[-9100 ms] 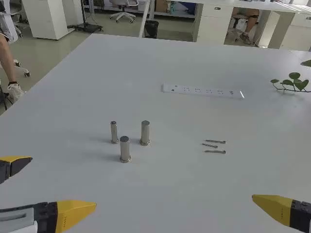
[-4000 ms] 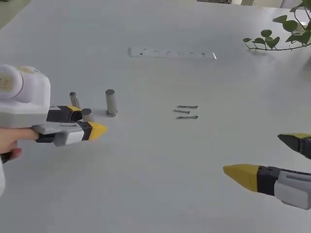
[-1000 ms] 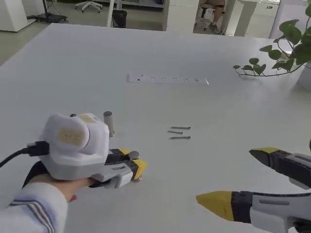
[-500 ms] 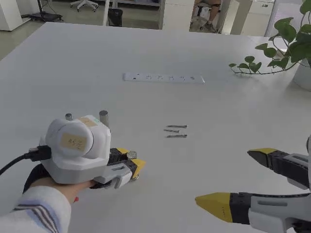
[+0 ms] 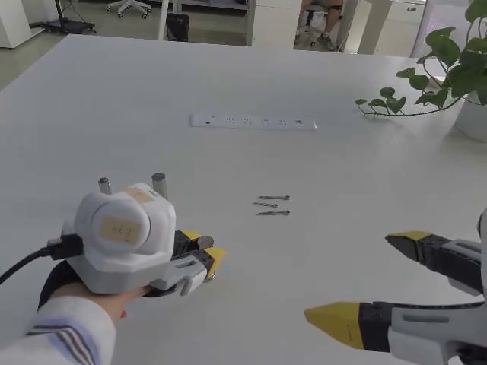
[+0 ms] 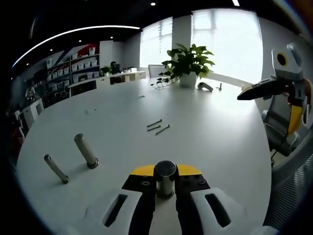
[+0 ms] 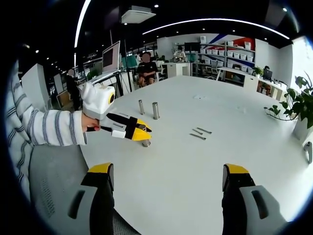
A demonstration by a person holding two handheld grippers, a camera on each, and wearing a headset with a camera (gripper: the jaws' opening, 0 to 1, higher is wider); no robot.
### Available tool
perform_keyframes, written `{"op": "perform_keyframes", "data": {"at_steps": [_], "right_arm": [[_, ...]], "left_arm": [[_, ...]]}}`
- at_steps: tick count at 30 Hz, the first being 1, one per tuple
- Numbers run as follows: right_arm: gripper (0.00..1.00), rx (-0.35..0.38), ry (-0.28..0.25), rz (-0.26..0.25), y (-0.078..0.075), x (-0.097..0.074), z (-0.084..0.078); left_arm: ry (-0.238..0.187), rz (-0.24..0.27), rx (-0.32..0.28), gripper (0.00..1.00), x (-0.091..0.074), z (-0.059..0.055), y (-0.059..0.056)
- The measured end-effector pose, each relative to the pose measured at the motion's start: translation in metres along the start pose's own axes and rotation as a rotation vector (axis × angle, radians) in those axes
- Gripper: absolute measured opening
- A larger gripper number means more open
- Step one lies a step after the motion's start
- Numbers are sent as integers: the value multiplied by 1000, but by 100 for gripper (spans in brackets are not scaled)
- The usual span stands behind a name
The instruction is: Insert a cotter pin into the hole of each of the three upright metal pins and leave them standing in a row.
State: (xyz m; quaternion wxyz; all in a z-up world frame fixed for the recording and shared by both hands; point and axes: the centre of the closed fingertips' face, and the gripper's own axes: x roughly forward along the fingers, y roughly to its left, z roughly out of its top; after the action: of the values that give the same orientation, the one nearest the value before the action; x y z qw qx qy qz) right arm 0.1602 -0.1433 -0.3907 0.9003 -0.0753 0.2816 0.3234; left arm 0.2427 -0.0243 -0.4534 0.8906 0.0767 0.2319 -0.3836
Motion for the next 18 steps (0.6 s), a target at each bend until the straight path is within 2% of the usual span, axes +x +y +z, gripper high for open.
{"op": "perform_keyframes", "data": {"at_steps": [8,13,15,18], "right_arm": [[91,-6,-3,4,1,0,2],[90,-11,-1,12,3,0,2],[90,-13,-1,14,4,1,3],[90,-14,-3,16,5,1,3]], "left_arm": [[-26,22,18,10,0,0,0],[-22,28,9,11,-1,1,0],[-22,28,3,14,-3,1,1],[-26,30,8,24,-9,4,3]]}}
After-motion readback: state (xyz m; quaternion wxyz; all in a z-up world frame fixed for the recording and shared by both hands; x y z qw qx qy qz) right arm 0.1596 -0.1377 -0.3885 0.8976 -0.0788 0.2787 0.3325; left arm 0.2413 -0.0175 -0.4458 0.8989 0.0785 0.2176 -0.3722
